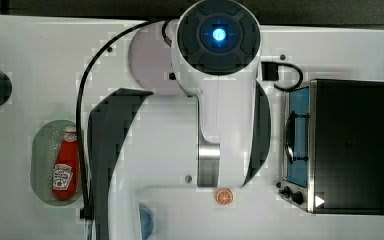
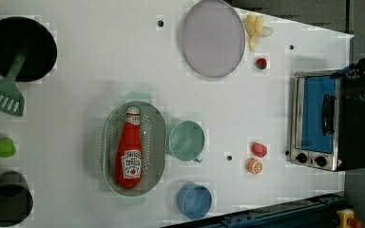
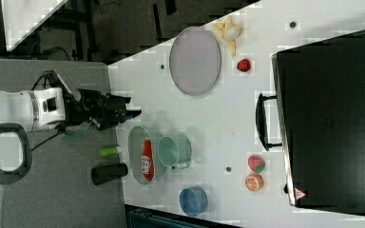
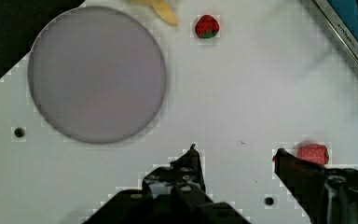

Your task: Pick ketchup from strainer and place it on the table

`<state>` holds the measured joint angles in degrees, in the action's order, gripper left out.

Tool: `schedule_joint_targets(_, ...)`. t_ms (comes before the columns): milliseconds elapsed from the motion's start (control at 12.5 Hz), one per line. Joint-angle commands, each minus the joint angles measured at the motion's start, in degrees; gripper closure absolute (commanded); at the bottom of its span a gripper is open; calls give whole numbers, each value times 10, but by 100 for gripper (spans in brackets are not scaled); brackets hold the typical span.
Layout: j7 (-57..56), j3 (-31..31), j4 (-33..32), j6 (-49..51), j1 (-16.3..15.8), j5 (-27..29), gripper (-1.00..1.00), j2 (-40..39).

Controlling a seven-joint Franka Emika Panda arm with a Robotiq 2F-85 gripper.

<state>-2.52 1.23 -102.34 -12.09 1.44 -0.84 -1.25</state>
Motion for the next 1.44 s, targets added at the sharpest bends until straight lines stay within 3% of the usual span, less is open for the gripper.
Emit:
schedule_joint_targets(80, 52, 30, -62, 110, 59, 18, -59, 176)
schedule_joint_targets(240, 52, 46, -62, 101, 53, 30, -99, 170)
schedule_joint_targets(800, 53, 186, -62, 51, 26, 30, -100, 116)
schedule_joint_targets(1440, 54, 386, -75, -81, 11, 26, -100, -12)
